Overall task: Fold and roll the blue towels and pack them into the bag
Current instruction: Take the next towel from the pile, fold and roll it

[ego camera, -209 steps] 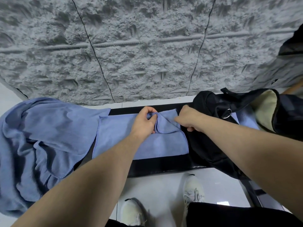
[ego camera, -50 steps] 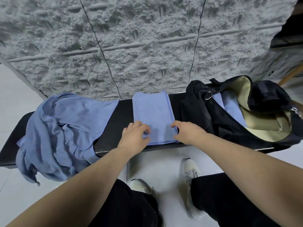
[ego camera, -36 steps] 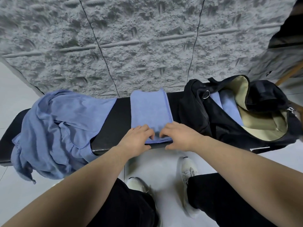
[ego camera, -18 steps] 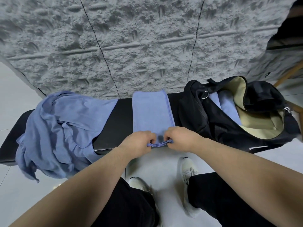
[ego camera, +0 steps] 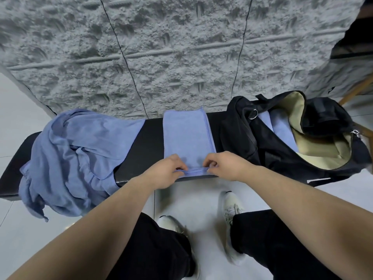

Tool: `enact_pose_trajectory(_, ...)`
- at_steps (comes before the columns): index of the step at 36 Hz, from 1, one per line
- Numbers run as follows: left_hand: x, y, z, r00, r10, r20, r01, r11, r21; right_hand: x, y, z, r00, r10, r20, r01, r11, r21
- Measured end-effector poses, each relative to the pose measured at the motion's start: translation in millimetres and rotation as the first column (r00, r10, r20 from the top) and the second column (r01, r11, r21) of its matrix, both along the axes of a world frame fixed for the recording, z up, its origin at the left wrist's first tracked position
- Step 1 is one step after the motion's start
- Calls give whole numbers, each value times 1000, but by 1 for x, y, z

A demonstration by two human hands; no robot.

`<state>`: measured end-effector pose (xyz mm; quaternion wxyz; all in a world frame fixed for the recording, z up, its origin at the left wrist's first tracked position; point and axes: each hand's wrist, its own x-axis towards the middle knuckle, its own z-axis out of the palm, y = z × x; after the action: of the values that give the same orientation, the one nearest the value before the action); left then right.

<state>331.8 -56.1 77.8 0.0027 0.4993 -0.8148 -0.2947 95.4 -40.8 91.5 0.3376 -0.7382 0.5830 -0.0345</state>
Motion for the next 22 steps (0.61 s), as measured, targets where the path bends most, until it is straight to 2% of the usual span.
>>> enact_pose_trajectory(6,-1,-1,-1,997,41,-61,-40,999,15,-2,-2,-1,998,-10,55,9,1000,3)
enact_pose_trajectory(14,0,-3,0,998,-10,-62,9,1000,-10,-1,-5,0,998,47,-32,-49,998,-36)
enact_pose_trajectory(22,0,-4,1,998,-57,-23,55,996,-73,0,-8,-5,977,155,-148,-189,949,-254)
